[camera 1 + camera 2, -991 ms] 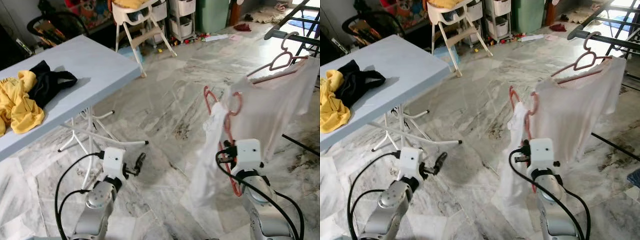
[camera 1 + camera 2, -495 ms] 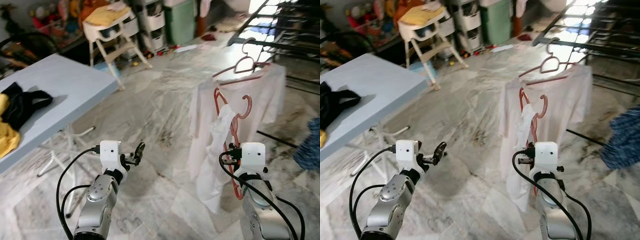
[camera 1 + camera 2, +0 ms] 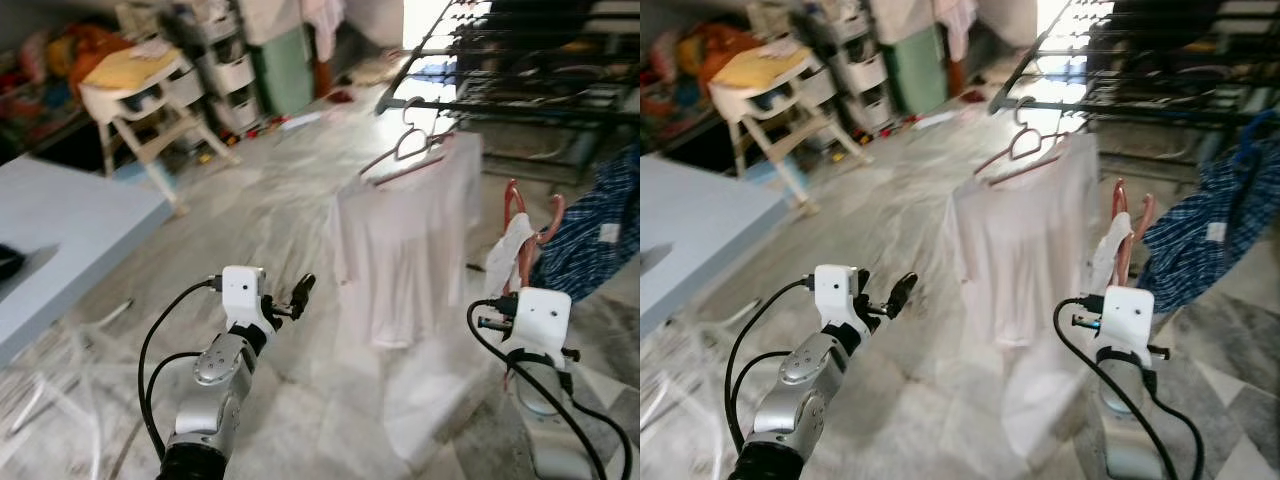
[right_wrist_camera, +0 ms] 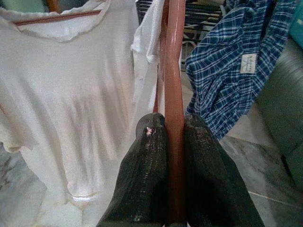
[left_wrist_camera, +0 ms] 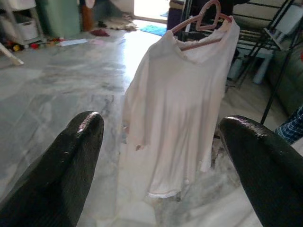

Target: Hang hanger

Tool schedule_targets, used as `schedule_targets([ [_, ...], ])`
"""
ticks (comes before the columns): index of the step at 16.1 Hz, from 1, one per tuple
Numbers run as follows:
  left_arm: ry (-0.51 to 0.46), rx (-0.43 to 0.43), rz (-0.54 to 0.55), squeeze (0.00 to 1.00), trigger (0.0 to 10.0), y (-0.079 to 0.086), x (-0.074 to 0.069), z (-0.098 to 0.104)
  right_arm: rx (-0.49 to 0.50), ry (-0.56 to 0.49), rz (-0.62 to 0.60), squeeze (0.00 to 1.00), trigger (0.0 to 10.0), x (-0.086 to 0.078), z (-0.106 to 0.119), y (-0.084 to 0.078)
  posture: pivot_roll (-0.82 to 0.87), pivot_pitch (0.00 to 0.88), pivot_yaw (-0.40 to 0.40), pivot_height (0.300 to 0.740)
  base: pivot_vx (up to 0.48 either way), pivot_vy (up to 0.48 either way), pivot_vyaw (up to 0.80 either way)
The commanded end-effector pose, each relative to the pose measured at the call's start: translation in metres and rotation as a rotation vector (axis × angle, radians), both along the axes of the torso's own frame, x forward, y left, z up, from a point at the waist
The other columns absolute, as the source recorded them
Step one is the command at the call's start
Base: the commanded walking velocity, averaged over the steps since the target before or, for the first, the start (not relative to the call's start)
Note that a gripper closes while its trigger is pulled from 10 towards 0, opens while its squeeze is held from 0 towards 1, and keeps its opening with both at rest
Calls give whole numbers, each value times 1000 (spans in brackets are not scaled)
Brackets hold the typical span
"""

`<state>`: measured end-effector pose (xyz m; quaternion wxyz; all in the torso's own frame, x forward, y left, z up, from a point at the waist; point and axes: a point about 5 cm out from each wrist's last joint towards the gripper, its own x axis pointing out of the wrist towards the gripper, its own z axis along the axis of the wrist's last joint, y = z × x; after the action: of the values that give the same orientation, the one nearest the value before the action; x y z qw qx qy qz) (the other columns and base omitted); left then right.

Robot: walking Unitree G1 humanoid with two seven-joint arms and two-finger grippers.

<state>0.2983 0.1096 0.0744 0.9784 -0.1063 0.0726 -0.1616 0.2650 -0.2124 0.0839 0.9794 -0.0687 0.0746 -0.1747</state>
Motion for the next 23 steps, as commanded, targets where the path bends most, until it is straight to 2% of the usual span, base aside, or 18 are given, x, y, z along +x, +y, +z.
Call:
schedule_targets([
  [1,28,6,30,0,10000,11,1,-4,10,-29,29,0,10000,3,6,11,-217,16,175,740,296,266,-800],
  [7,43,-1,4,0,10000,3,-1,-9,3,-21,20,0,10000,4,7,9,-225,19,176,740,275,264,-761],
  [9,49,0,1,0,10000,2,0,-10,-35,-10,51,0,10000,7,9,10,-224,22,175,740,0,249,0],
  [13,68,71,59,0,10000,4,2,-13,4,1,108,0,10000,7,5,16,-222,27,168,740,0,0,0],
  [17,88,44,110,0,10000,6,-5,-20,-2,54,235,0,10000,4,0,32,-213,37,101,740,0,0,0],
  [20,105,27,152,0,10000,4,-12,-26,-15,67,269,0,10000,11,2,32,-201,37,42,740,0,0,0],
  [23,99,3,140,0,10000,3,-14,-26,-13,66,273,0,10000,16,4,33,-198,35,30,740,0,0,0],
])
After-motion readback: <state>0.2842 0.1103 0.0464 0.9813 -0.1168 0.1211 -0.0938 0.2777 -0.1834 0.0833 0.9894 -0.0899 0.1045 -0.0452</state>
